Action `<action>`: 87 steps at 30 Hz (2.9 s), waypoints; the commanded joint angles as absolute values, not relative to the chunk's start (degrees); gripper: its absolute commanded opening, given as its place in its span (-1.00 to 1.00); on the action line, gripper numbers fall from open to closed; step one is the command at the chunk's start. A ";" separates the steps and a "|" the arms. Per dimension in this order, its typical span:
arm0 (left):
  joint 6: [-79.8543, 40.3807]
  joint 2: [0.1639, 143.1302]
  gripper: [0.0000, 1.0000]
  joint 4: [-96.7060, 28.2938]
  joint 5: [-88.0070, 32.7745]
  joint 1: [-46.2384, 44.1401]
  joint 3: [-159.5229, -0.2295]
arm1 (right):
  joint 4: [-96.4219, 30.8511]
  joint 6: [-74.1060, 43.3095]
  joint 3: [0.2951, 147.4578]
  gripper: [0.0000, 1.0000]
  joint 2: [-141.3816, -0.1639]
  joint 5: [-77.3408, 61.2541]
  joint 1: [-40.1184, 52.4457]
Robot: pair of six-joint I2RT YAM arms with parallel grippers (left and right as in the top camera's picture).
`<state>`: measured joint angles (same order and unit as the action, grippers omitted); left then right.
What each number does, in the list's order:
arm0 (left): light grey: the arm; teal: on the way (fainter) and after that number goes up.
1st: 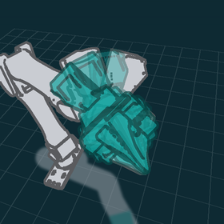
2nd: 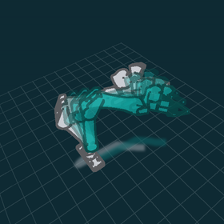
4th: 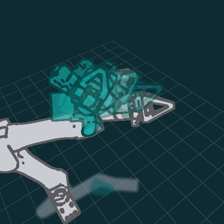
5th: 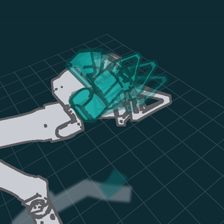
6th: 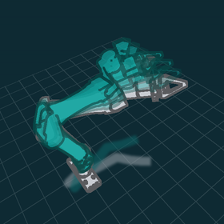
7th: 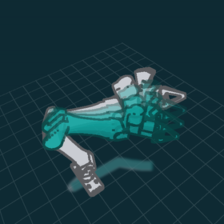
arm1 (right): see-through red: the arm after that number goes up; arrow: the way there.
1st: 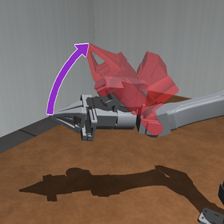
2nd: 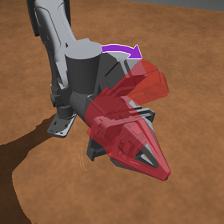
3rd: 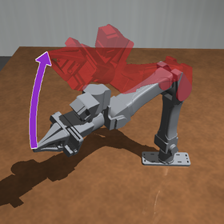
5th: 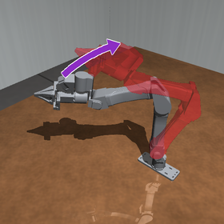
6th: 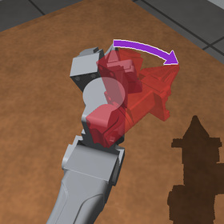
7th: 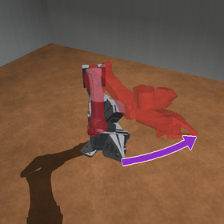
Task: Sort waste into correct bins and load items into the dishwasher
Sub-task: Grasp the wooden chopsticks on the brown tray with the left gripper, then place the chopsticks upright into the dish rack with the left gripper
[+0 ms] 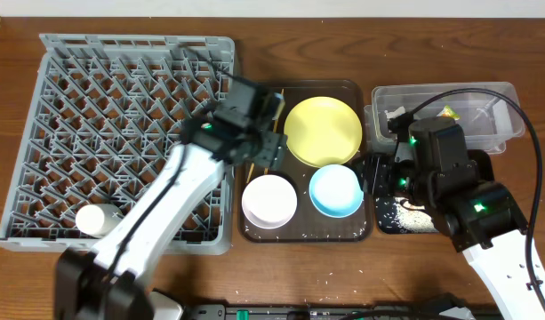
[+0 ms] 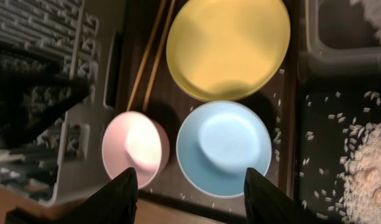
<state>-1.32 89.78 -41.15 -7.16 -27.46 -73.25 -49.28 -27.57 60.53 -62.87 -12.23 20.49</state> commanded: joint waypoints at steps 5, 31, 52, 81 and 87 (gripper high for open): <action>3.49 99.66 0.24 -31.75 -0.12 -28.05 -74.13 | -50.61 -26.70 61.06 0.01 -63.00 -13.76 19.90; 3.81 117.73 -0.34 -16.97 6.68 -25.28 -74.06 | -50.87 -26.72 60.25 -0.02 -63.00 -13.78 19.90; -1.19 101.51 -0.83 -22.72 -2.17 -24.91 -74.06 | -51.03 -26.72 59.53 -0.12 -63.00 -13.76 19.90; -8.43 86.78 0.03 -41.52 -7.44 -19.46 -73.69 | -51.44 -26.70 59.53 -0.07 -63.00 -13.54 19.88; -4.71 87.22 0.02 -36.80 -12.88 -21.61 -73.36 | -51.46 -26.70 59.53 -0.04 -63.00 -13.54 19.88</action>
